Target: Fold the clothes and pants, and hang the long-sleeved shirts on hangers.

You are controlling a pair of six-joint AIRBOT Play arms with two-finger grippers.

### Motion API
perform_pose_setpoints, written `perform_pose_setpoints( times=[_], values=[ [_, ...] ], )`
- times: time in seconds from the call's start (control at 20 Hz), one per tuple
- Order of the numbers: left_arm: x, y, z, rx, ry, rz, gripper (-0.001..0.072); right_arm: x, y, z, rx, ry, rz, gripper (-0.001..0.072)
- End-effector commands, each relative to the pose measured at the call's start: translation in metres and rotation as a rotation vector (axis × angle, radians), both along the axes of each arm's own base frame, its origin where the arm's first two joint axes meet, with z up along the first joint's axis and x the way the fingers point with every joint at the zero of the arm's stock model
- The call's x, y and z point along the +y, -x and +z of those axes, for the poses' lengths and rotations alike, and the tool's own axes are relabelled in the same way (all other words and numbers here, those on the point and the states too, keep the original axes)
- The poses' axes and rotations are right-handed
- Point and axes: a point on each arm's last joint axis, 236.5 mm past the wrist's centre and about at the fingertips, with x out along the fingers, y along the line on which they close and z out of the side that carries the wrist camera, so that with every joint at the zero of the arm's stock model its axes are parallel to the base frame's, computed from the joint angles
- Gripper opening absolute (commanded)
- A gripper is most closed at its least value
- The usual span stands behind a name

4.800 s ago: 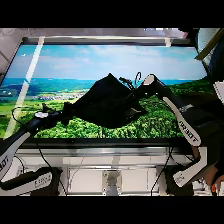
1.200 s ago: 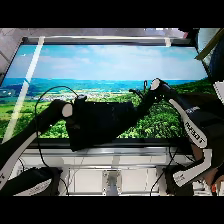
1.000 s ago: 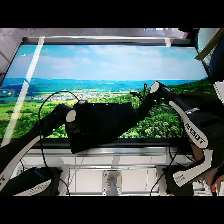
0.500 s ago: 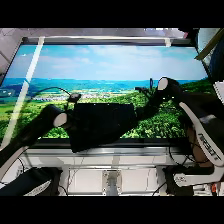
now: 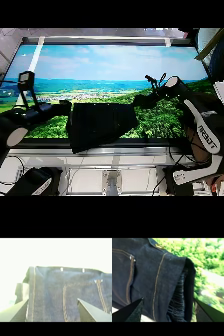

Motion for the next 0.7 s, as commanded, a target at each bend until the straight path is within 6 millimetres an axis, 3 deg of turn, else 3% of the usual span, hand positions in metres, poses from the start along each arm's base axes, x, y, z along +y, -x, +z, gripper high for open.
perform_pose_setpoints(
  times=[0.0,0.15,0.35,0.65],
  values=[
    [0.007,-0.002,0.013,-0.041,0.037,0.042,0.0692,0.003,0.004,-0.018,0.06,-0.06,0.02,0.0705],
    [0.007,-0.002,0.011,-0.034,0.043,0.049,0.0692,-0.005,0.002,-0.038,0.014,0.057,0.062,0.0705],
    [0.007,-0.002,0.011,-0.033,0.042,0.049,0.0692,0.003,0.02,-0.05,0.111,0.022,0.095,0.0698],
    [0.007,-0.002,0.011,-0.033,0.041,0.049,0.0691,0.003,0.022,-0.063,0.142,0.023,0.089,0.0683]
  ],
)
